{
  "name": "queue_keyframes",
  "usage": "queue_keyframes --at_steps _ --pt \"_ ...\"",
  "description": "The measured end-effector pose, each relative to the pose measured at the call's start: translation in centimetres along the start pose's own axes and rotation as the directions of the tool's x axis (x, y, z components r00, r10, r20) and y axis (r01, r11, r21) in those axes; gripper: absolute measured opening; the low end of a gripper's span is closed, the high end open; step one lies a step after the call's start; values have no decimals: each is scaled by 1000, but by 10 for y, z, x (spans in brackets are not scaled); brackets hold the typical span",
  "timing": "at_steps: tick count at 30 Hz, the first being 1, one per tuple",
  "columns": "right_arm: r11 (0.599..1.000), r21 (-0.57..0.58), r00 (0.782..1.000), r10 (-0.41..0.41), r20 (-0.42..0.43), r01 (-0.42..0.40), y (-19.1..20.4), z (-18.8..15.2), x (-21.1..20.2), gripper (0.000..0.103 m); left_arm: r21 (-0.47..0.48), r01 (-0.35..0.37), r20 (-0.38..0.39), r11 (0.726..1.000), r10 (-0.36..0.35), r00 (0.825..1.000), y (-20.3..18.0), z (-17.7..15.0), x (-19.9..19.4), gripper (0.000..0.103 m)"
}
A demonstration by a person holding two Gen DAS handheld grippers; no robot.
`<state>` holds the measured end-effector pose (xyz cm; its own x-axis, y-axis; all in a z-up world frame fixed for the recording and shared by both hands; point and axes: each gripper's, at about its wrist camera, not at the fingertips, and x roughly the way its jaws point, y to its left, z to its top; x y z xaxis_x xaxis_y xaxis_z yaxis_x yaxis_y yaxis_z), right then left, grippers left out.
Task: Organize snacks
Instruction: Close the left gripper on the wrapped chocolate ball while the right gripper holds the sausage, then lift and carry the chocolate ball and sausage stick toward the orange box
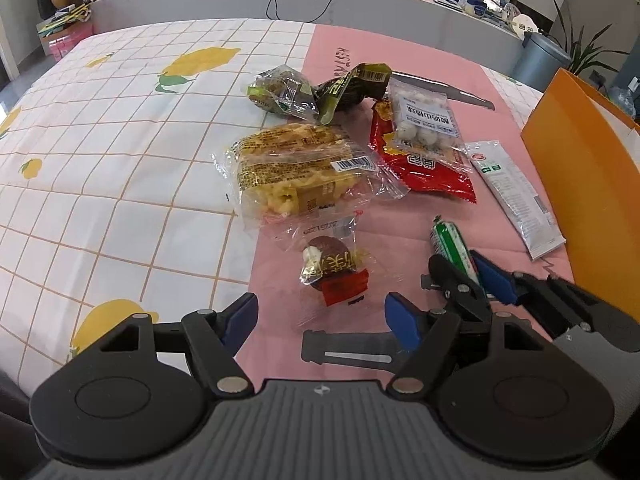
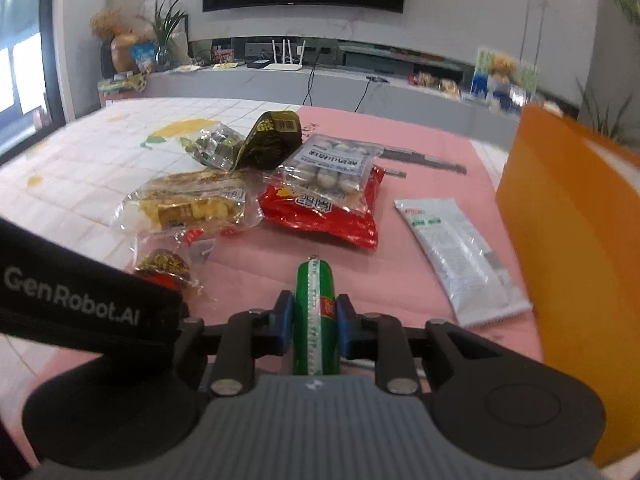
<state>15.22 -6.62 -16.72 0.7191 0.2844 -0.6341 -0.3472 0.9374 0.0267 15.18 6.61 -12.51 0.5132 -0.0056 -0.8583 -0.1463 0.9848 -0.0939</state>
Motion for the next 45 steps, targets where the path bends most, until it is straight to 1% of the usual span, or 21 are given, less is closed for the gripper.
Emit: queue_keyframes --at_steps 5,8,13,17,23,28,30,31,33,34,35,36,38,41,45 --pt "998 -38 998 -56 13 56 -1 -1 -4 20 18 6 -4 1000 -6 1000 -6 1 4 85" --pt "998 -32 998 -54 15 55 -5 -1 -7 20 21 10 1 1000 -10 1000 -8 4 7 85" --pt "998 -32 999 -50 12 50 -8 0 -5 20 4 14 -11 1000 -14 1000 -10 8 18 85" --pt "999 -11 999 -36 5 36 -12 0 -3 20 32 -7 19 999 6 1000 -16 13 25 86" --pt "999 -6 999 -32 -5 32 -16 -1 1 20 69 -69 53 995 65 996 -24 14 31 86" --pt "1000 -5 1000 -30 -3 30 -16 -1 1 20 47 -74 67 996 71 995 -22 15 32 85" --pt "1000 -3 1000 -30 -4 30 -16 -1 2 20 32 -78 72 996 75 995 -20 15 32 84" --pt "1000 -3 1000 -29 -5 29 -16 -1 2 20 29 -83 74 996 80 994 -20 15 32 82" --pt "1000 -3 1000 -30 -4 30 -16 -1 2 20 25 -99 79 995 97 992 -19 15 31 74" --pt "1000 -4 1000 -30 -4 30 -16 -1 2 20 19 -102 84 995 100 991 -18 15 30 63" --pt "1000 -4 1000 -30 -5 30 -16 -1 2 20 14 -101 89 995 99 991 -17 14 29 55" --pt "1000 -2 1000 -30 -5 30 -16 0 2 20 13 -103 87 995 102 991 -17 14 29 55" --pt "1000 3 1000 -30 -7 30 -16 0 2 20 5 -106 83 994 105 991 -16 14 28 52" --pt "999 5 999 -43 -1 43 -16 -1 2 20 21 -106 79 994 104 991 -16 14 27 42" --pt "998 0 998 -59 -1 59 -17 -1 2 20 19 -94 75 995 93 993 -16 12 25 42"
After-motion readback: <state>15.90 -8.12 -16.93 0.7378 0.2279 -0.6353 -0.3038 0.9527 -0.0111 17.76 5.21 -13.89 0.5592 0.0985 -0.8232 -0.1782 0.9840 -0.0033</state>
